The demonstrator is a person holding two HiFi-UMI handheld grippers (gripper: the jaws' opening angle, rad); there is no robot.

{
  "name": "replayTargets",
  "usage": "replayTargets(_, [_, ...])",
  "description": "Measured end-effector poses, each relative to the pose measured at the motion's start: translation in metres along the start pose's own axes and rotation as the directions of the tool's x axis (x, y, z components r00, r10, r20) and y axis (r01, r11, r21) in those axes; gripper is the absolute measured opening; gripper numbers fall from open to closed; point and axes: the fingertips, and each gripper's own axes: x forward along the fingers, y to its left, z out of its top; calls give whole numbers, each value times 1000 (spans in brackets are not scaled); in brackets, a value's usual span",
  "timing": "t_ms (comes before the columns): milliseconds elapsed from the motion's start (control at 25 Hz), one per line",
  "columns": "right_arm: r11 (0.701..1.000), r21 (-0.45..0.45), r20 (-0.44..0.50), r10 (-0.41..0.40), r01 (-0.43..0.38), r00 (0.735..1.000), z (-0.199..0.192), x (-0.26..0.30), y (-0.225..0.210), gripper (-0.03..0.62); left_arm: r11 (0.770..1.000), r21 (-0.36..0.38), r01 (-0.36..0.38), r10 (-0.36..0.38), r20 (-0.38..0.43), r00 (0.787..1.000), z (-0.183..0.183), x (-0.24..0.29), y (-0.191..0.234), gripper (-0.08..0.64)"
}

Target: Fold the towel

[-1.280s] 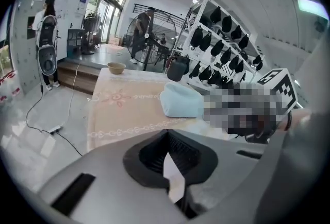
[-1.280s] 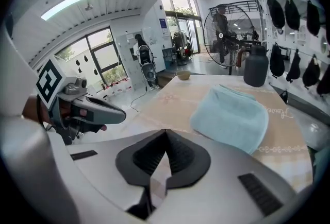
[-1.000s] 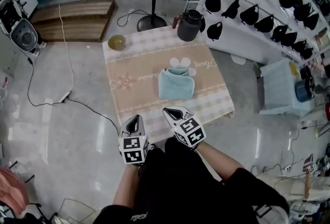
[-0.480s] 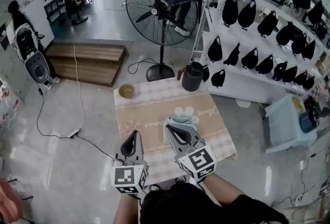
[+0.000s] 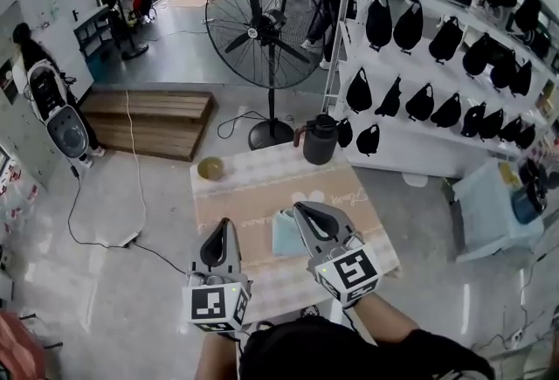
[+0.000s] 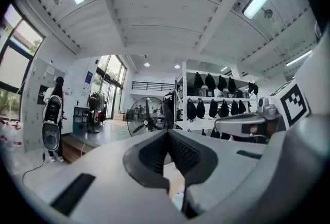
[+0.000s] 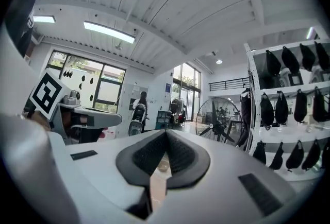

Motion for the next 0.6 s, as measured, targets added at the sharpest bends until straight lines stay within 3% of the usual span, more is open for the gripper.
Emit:
replayTargets(320, [1000, 5, 39, 7, -7, 999, 7, -11, -13, 2, 1000, -8, 25, -25, 2, 1000, 3, 6, -27, 5])
replayTargets(600, [1000, -14, 11, 9, -9, 1000, -5, -18, -17, 2, 1000, -10, 8, -8, -15, 1000, -9, 6, -29, 5])
